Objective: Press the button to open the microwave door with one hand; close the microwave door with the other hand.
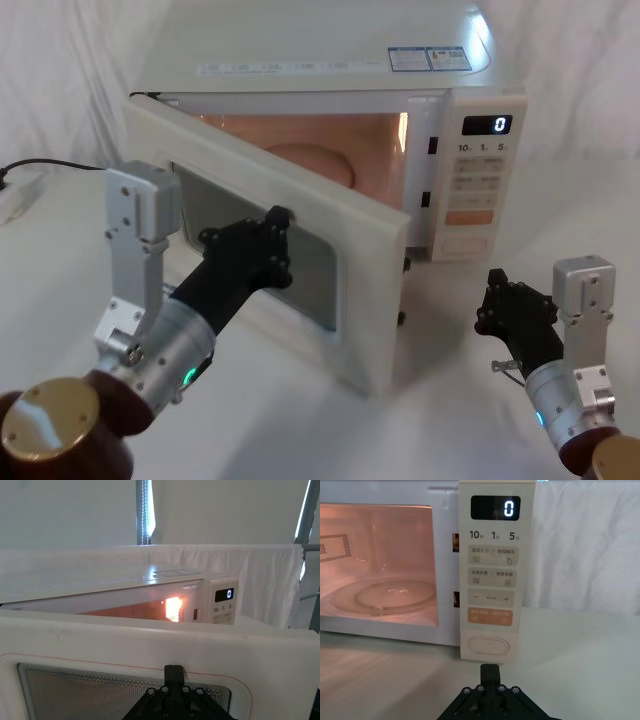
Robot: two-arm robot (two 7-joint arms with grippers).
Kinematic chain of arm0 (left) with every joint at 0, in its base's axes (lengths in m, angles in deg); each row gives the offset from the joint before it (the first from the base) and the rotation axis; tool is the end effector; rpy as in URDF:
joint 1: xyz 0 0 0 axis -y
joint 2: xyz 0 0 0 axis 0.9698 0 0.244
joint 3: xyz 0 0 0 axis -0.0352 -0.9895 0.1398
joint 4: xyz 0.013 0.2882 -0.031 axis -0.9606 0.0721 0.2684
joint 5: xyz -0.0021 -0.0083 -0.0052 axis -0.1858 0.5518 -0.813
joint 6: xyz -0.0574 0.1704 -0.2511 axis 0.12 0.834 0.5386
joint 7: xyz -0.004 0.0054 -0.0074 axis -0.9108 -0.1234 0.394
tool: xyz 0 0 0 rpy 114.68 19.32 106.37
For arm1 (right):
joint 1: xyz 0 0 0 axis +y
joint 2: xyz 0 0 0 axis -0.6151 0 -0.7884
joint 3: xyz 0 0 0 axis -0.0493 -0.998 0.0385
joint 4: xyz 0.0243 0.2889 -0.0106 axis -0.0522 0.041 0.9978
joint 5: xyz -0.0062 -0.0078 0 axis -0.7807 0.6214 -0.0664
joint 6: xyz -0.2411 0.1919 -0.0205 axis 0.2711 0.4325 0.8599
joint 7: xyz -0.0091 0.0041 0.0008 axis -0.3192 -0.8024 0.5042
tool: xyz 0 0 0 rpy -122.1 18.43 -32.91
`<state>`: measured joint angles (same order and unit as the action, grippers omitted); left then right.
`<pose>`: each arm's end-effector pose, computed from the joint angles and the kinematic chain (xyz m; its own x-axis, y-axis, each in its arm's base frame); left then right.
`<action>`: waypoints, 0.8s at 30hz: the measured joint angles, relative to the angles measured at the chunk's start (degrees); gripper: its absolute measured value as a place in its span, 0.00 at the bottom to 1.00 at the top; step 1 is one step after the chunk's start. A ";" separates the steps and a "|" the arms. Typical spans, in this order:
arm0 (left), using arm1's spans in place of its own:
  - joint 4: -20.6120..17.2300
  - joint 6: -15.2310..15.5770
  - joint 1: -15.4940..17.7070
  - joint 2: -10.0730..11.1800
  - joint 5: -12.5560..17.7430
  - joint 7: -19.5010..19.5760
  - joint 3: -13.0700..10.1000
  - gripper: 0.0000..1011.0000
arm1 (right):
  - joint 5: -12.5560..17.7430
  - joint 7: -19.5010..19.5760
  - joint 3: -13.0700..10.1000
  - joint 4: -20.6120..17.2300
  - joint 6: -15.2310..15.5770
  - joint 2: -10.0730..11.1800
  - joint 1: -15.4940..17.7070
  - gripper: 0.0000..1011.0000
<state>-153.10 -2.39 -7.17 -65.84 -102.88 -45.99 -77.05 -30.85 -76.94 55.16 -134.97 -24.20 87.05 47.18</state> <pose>0.3350 -0.0298 -0.2033 0.5238 0.8517 0.0133 -0.8480 0.5229 -0.0870 0.3498 0.0309 -0.3218 0.1607 -0.9866 0.0292 0.9852 0.1621 0.0552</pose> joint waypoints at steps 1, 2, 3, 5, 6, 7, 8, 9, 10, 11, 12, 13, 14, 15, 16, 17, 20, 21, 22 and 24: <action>0.70 -0.26 0.55 -0.36 0.25 0.17 -0.25 0.00 | 0.00 0.00 0.00 0.00 0.00 0.00 0.00 0.00; 0.70 -0.26 0.55 -0.36 0.25 0.17 -0.25 0.00 | 0.00 0.00 0.00 0.00 0.00 0.00 0.00 0.00; 1.52 -0.50 1.10 -0.76 0.54 0.37 -0.53 0.00 | 0.00 0.00 0.00 0.00 0.00 0.00 0.00 0.00; 2.55 -0.73 1.87 -1.24 0.89 0.62 -0.86 0.00 | 0.00 0.00 0.00 0.00 0.00 0.00 0.00 0.00; 2.94 -0.82 2.17 -1.40 1.04 0.73 -0.98 0.00 | 0.00 0.00 0.00 0.00 0.00 0.00 0.00 0.00; 3.29 -0.88 2.46 -1.56 1.18 0.82 -1.09 0.00 | 0.00 0.00 0.00 0.00 0.00 0.00 0.00 0.00; 4.08 -0.98 3.06 -1.93 1.42 0.98 -1.32 0.00 | 0.00 0.00 0.00 0.00 0.00 0.00 0.00 0.00; 4.44 -1.01 3.36 -2.10 1.51 1.05 -1.42 0.00 | 0.00 0.00 -0.01 0.00 0.00 0.00 0.00 0.00; 4.82 -1.03 3.68 -2.29 1.60 1.11 -1.51 0.00 | 0.00 0.00 0.00 0.00 0.00 0.00 0.00 0.00; 5.43 -1.09 4.20 -2.61 1.75 1.24 -1.65 0.00 | 0.00 0.00 0.00 0.00 0.00 0.00 0.00 0.00; 5.78 -1.12 4.50 -2.80 1.83 1.28 -1.74 0.00 | 0.00 0.00 0.00 0.00 0.00 0.00 0.00 0.00; 6.12 -1.14 4.79 -2.99 1.90 1.35 -1.81 0.00 | 0.00 0.00 0.00 0.00 0.00 0.00 0.00 0.00; 6.39 -1.16 5.05 -3.15 1.96 1.37 -1.87 0.00 | 0.00 0.00 0.00 0.00 0.00 0.00 0.00 0.00; 6.97 -1.19 5.69 -3.56 2.11 1.39 -2.00 0.00 | 0.00 0.00 0.00 0.00 0.00 0.00 0.00 0.00; 7.21 -1.20 5.97 -3.75 2.15 1.40 -2.04 0.00 | 0.00 0.00 0.00 0.00 0.00 0.00 0.00 0.00; 7.41 -1.20 6.20 -3.90 2.20 1.40 -2.07 0.00 | 0.00 0.00 0.00 0.00 0.00 0.00 0.00 0.00; 8.05 -1.16 7.05 -4.53 2.41 1.37 -2.15 0.00 | 0.00 0.00 0.00 0.00 0.00 0.00 0.00 0.00; 8.22 -1.08 7.35 -4.79 2.51 1.25 -2.13 0.00 | 0.00 0.00 0.00 0.00 0.00 0.00 0.00 0.00; 8.22 -1.00 7.41 -4.90 2.53 1.13 -2.09 0.00 | 0.00 0.00 0.00 0.00 0.00 0.00 0.00 0.00; 8.22 -0.82 7.47 -5.10 2.57 0.90 -1.95 0.00 | 0.00 0.00 0.00 0.00 0.00 0.00 0.00 0.00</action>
<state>-144.88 -3.21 0.30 -70.93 -100.30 -45.09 -79.00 -30.85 -76.94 55.16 -134.97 -24.20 87.05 47.18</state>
